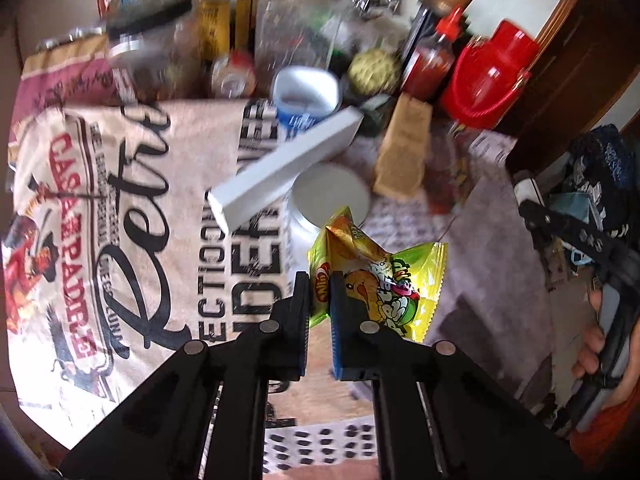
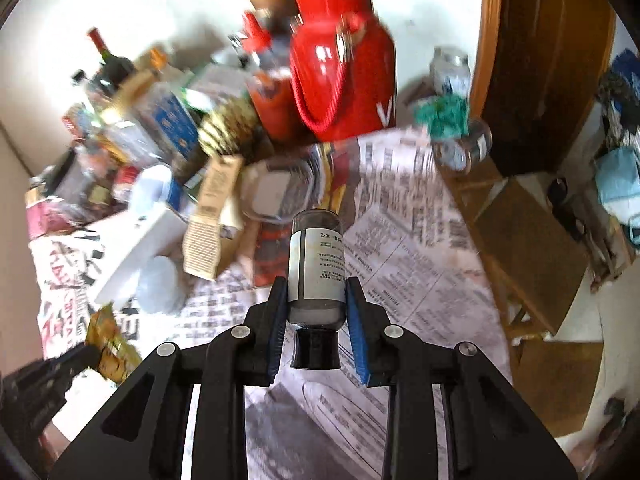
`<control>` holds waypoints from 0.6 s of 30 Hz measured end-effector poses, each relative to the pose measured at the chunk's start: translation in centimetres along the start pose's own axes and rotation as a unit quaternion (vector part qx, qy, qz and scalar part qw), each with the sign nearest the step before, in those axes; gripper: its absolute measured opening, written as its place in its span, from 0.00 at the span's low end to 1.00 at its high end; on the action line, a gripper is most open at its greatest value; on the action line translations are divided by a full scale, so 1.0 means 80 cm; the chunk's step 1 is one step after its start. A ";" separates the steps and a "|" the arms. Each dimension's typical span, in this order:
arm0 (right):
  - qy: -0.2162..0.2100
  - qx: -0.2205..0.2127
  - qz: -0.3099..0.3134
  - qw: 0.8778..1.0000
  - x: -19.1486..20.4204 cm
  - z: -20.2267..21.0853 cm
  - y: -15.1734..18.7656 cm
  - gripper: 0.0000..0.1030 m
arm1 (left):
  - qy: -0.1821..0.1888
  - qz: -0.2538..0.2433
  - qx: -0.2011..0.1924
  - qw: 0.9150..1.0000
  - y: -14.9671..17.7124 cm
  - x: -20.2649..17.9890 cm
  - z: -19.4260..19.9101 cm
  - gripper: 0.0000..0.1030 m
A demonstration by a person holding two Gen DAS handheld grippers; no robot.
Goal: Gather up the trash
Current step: 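Carry the yellow chip bag and dark bottle down over the white bucket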
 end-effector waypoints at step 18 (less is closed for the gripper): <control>-0.116 -0.128 0.125 0.977 0.019 0.168 -0.033 0.25 | -0.036 0.046 -0.191 0.980 0.018 -0.103 0.217 0.07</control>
Point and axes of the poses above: each gripper's, at about its wrist camera, not at the fingertips, and z roughly against the way its jaws point, x to its left, y to its underside, the point moved 4 cm from there along -z, roughly the way its jaws point, and after that the axes turned 7 degrees about -x, right-handed, at the moved point
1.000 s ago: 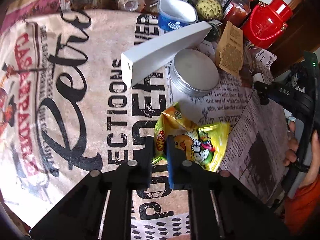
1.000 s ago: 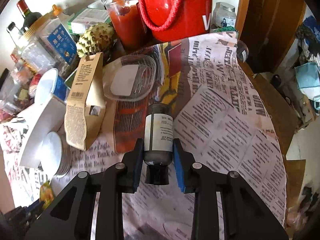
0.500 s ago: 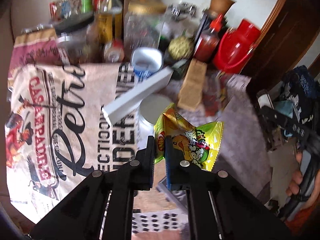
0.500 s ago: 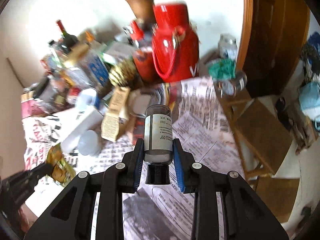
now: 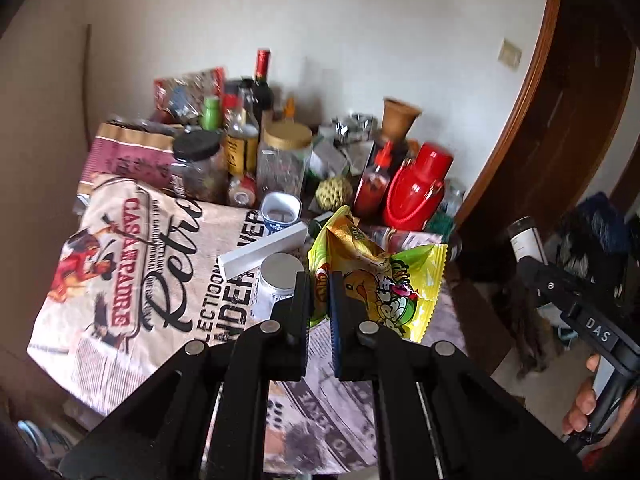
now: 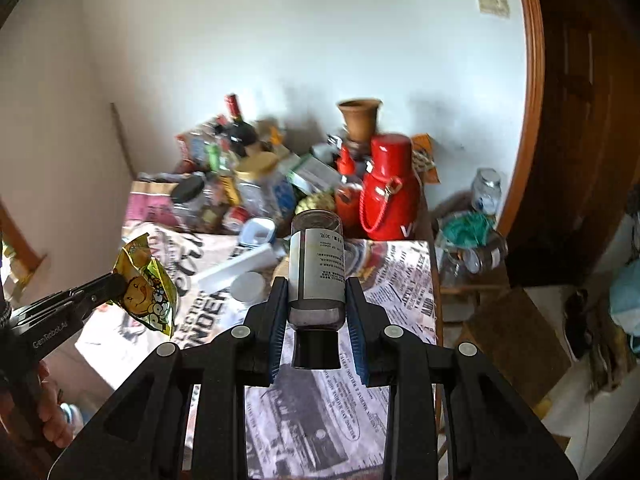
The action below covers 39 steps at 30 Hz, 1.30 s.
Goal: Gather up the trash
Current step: 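Carry the yellow chip bag and dark bottle down over the white bucket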
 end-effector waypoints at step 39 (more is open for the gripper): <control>0.040 -0.017 -0.049 0.998 0.222 0.268 0.223 0.25 | 0.078 -0.062 -0.021 0.995 0.192 0.118 0.355 0.07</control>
Point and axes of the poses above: each gripper's, at about its wrist camera, not at the fingertips, and z roughly against the way its jaws point, x to its left, y to its underside, the point moved 4 cm from there along -z, roughly the way its jaws point, and after that the axes turned 7 degrees about -x, right-handed, at the moved point
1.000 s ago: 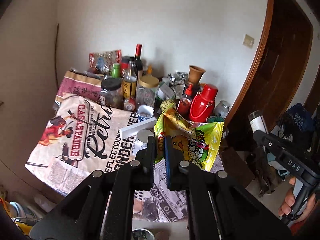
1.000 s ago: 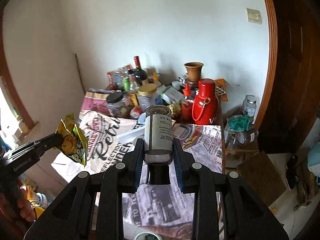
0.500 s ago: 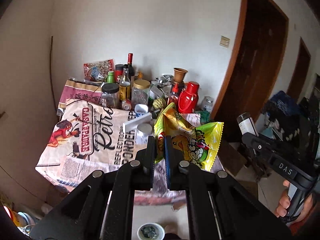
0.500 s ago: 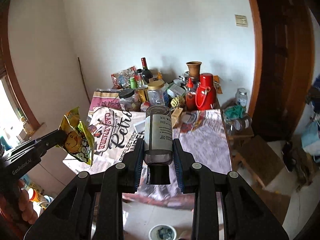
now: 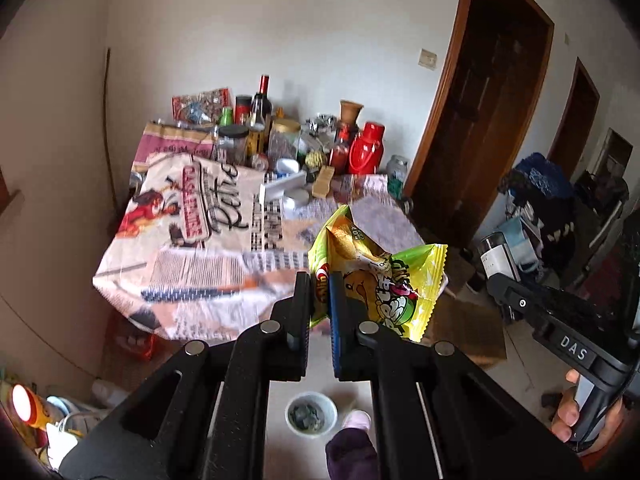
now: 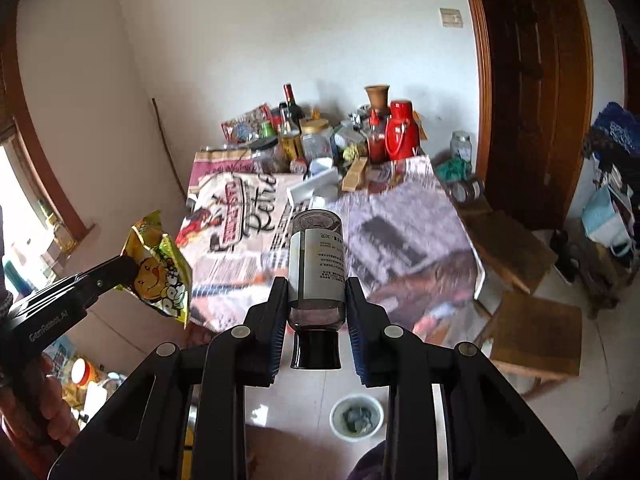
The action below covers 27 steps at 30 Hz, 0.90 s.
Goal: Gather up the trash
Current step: 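Carry the yellow chip bag and dark bottle down over the white bucket, then open both tools to drop the chip bag and bottle into the bucket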
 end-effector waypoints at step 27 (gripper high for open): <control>0.003 0.203 -0.003 0.979 -0.101 -0.208 0.256 0.25 | -0.087 0.055 0.210 0.972 0.303 0.059 -0.207 0.07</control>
Point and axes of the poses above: each gripper's, at about its wrist camera, not at the fingertips, and z roughly against the way its jaws point, x to its left, y to its underside, the point moved 4 cm from there along -z, roughly the way its jaws point, and after that the axes turned 7 degrees about -x, right-handed, at the moved point
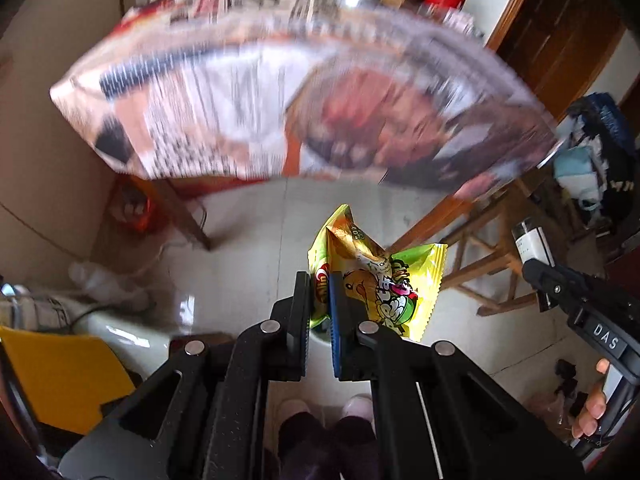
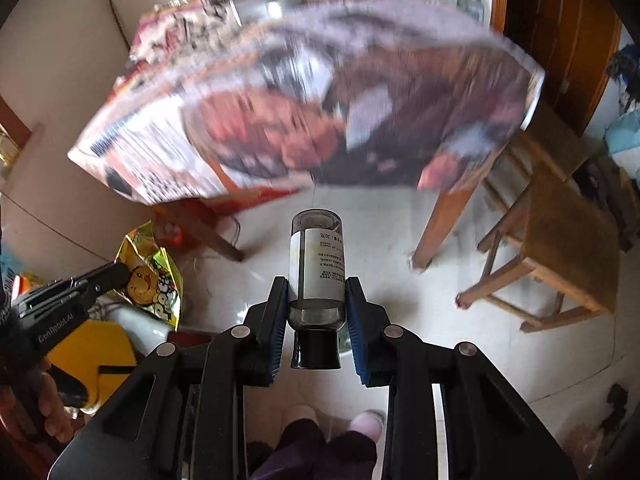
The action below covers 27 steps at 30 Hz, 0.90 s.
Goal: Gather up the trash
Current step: 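Open both tools to drop the chip bag and bottle into the bucket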
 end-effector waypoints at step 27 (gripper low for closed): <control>0.012 0.085 -0.018 0.996 -0.086 -0.188 0.084 0.50 | 0.025 0.006 0.149 0.989 0.139 -0.044 -0.313 0.44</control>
Point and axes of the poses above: each gripper's, at about its wrist camera, not at the fingertips, and z roughly against the way its jaws point, x to its left, y to its underside, the point moved 4 cm from there along -z, roughly the way its jaws point, and after that the axes turned 7 degrees about -x, right-handed, at the moved point
